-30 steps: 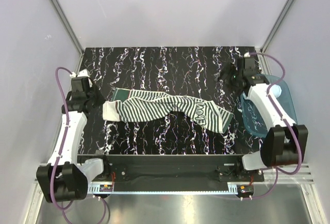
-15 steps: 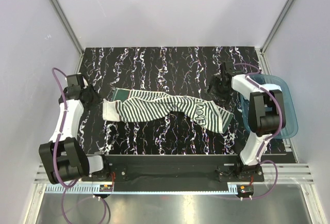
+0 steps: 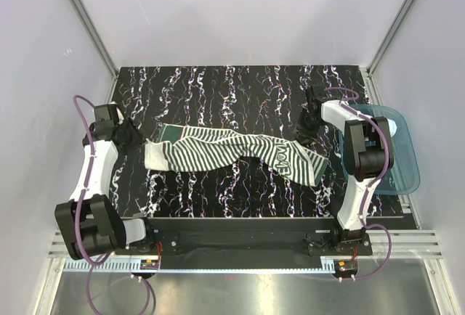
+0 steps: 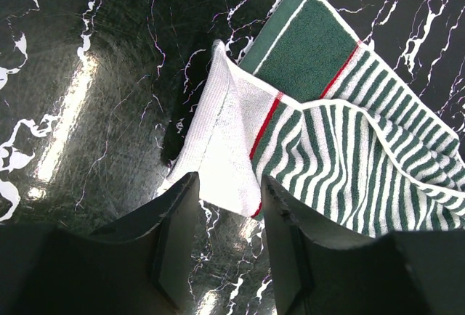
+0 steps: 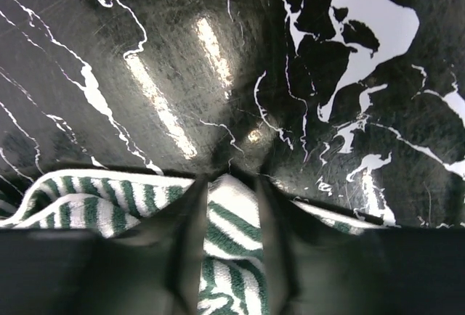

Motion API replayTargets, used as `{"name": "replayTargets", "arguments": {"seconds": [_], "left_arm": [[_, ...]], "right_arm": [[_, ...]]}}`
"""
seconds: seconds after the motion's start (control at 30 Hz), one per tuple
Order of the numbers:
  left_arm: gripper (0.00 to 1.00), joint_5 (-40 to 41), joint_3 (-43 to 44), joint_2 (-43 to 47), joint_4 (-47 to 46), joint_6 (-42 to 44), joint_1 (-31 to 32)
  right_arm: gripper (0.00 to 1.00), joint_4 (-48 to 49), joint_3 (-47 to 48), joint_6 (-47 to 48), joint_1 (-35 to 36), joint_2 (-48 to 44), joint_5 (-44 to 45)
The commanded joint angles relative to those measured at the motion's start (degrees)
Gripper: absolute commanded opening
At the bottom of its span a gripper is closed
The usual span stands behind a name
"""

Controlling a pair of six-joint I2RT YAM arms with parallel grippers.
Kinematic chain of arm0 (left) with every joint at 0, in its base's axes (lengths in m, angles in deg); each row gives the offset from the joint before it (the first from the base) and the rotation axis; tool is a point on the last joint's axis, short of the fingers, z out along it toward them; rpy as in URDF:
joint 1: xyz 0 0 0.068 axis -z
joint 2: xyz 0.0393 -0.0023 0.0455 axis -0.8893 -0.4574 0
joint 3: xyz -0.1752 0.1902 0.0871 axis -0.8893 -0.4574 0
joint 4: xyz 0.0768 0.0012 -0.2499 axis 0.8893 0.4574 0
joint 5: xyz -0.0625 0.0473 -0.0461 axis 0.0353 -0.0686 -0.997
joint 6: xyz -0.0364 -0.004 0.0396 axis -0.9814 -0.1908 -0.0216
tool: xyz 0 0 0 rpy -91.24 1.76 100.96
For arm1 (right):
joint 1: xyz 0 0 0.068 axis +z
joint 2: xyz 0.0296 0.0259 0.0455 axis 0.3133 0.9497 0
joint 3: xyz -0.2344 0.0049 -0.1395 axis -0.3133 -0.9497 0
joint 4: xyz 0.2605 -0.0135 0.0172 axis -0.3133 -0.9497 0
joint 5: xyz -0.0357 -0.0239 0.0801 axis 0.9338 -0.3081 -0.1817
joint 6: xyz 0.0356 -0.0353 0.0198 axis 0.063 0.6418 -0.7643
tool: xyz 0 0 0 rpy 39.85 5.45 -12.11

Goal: Roll the towels
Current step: Flatten the towel

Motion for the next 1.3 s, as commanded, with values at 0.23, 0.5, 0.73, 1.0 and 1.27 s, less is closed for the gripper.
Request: {"name": "replayTargets", "arguments": {"seconds": [0.23, 0.5, 0.73, 1.0, 1.27], "left_arm": [[0.44, -1.7, 0.3, 1.9, -1.4, -0.4, -0.8], [0.43, -1.4, 0.2, 2.0, -1.4, -0.5, -0.9], [0.51, 0.5, 0.6, 1.0, -0.8, -0.7, -1.1], [0.57, 2.3, 0.9, -3.0, 0.5, -1.4, -2.2], [0.59, 0.0, 3.7, -11.6, 0.1, -3.7, -2.9]], "right_arm": [[0.04, 1.7, -0.7, 0.1, 0.7, 0.1, 0.6], [0.00, -1.7, 4.0, 0.9, 0.7, -6.2, 1.3], [0.00, -9.4, 12.3, 2.4, 0.8, -11.3, 2.6], [0.00, -11.4, 10.9, 3.9, 0.8, -17.9, 3.2], [0.00, -9.8, 7.5, 2.2, 0.8, -21.9, -0.7]]}}
